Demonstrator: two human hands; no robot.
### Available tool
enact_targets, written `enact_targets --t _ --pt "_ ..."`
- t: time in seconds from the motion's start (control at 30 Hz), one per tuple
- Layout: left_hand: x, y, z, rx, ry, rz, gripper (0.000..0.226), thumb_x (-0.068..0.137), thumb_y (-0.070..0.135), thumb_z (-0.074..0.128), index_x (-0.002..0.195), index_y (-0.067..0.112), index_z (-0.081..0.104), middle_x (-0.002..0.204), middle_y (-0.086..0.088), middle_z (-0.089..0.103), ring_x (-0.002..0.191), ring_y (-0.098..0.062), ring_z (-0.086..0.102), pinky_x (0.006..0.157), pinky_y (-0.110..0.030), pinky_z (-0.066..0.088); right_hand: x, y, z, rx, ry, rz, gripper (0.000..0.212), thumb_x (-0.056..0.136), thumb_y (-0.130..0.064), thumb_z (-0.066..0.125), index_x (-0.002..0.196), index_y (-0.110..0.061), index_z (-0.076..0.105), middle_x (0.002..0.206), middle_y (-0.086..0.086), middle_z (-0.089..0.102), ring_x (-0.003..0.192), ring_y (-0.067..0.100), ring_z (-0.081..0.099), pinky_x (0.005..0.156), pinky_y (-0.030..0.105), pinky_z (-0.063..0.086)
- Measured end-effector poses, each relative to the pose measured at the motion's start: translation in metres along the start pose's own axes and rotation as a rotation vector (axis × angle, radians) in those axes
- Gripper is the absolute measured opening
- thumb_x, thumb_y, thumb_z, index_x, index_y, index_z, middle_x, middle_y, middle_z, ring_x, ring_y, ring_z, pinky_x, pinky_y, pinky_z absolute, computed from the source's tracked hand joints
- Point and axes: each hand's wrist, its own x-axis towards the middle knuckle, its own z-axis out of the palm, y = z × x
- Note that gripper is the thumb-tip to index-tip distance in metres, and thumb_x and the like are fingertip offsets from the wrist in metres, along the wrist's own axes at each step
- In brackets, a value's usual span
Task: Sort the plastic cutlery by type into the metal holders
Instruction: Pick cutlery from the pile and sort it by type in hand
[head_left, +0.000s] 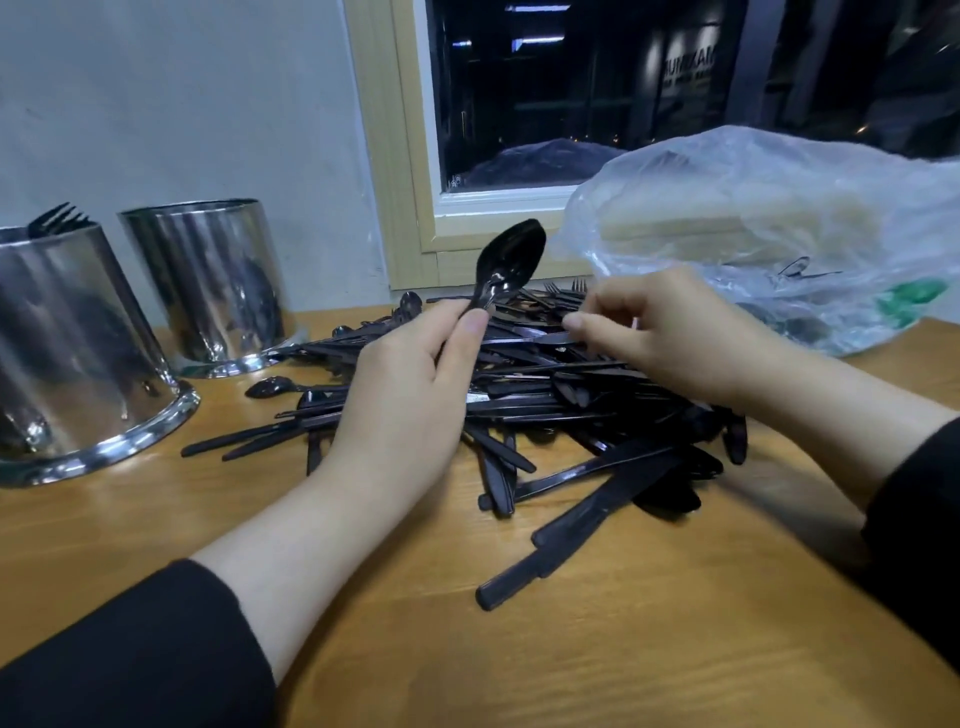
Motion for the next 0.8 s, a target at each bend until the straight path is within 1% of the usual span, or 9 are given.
enact_targets --t 0.2,0.27,0.3,0.33,0.4,0.47,0.6,0.7,0.8 --pt "0.004 -0.010 0.005 -0.058 0.018 -0.090 0.032 0.104 0.040 0.048 0.093 0.024 0.072 0.060 0.006 0.053 0.061 -0.009 0.054 0.058 -0.018 0.040 -0.012 0.027 -0.013 -0.183 -0.134 -0.076 0.039 0.085 -0.065 0.049 0.083 -0.030 0.068 0.065 -0.010 0.062 0.063 0.007 0.057 0.055 0.026 0.044" --pt "0.003 -0.015 0.003 -0.082 0.031 -0.150 0.030 0.105 0.041 0.045 0.093 0.031 0.071 0.057 -0.001 0.050 0.056 -0.015 0.053 0.065 -0.031 0.048 -0.014 0.031 -0.014 -0.179 -0.191 -0.091 0.040 0.081 -0.067 0.051 0.084 -0.032 0.069 0.071 -0.017 0.064 0.070 0.001 0.059 0.060 0.021 0.045" --pt "0.003 -0.017 0.002 -0.120 0.028 -0.186 0.030 0.105 0.040 0.044 0.094 0.032 0.070 0.052 0.002 0.045 0.049 -0.014 0.046 0.060 -0.040 0.047 -0.014 0.031 -0.015 -0.171 -0.217 -0.097 0.038 0.080 -0.067 0.053 0.085 -0.033 0.070 0.075 -0.020 0.065 0.074 0.000 0.060 0.063 0.019 0.045" --pt "0.003 -0.018 0.001 -0.166 0.021 -0.222 0.029 0.106 0.039 0.043 0.095 0.033 0.069 0.051 0.008 0.043 0.045 -0.009 0.040 0.052 -0.040 0.038 -0.015 0.031 -0.015 -0.167 -0.240 -0.097 0.034 0.081 -0.065 0.056 0.086 -0.034 0.070 0.079 -0.021 0.066 0.077 0.000 0.061 0.066 0.019 0.046" --pt "0.004 -0.019 -0.001 -0.186 0.014 -0.248 0.028 0.106 0.036 0.043 0.095 0.032 0.068 0.056 0.011 0.046 0.046 -0.006 0.039 0.053 -0.033 0.033 -0.014 0.030 -0.014 -0.157 -0.280 -0.090 0.027 0.082 -0.061 0.059 0.088 -0.037 0.069 0.085 -0.022 0.066 0.081 0.001 0.062 0.070 0.023 0.048" --pt "0.005 -0.017 -0.004 -0.159 0.014 -0.227 0.027 0.105 0.035 0.044 0.096 0.024 0.067 0.063 0.002 0.052 0.050 -0.012 0.044 0.056 -0.036 0.038 -0.014 0.028 -0.011 -0.161 -0.310 -0.101 0.020 0.084 -0.056 0.061 0.090 -0.039 0.069 0.086 -0.021 0.066 0.082 0.002 0.062 0.072 0.026 0.049" --pt "0.005 -0.016 -0.006 -0.145 0.023 -0.228 0.030 0.104 0.037 0.048 0.099 0.013 0.064 0.065 0.000 0.047 0.054 -0.014 0.039 0.058 -0.040 0.035 -0.014 0.027 -0.004 -0.189 -0.305 -0.122 0.004 0.089 -0.034 0.070 0.092 -0.036 0.070 0.084 -0.020 0.064 0.080 0.001 0.060 0.070 0.019 0.046" --pt "0.003 -0.013 -0.007 -0.086 0.026 -0.210 0.029 0.103 0.038 0.048 0.097 0.015 0.065 0.069 -0.009 0.050 0.058 -0.009 0.043 0.060 -0.030 0.038 -0.013 0.024 -0.002 -0.180 -0.263 -0.151 0.004 0.087 -0.032 0.066 0.087 -0.036 0.066 0.084 -0.018 0.062 0.080 -0.001 0.058 0.070 0.013 0.041" --pt "0.002 -0.008 -0.007 -0.064 0.037 -0.192 0.034 0.103 0.040 0.049 0.096 0.012 0.066 0.066 -0.003 0.051 0.058 -0.006 0.043 0.056 -0.024 0.037 -0.013 0.019 -0.004 -0.113 -0.131 -0.141 0.003 0.088 -0.029 0.063 0.089 -0.031 0.063 0.083 -0.017 0.062 0.078 0.001 0.057 0.065 0.011 0.038"
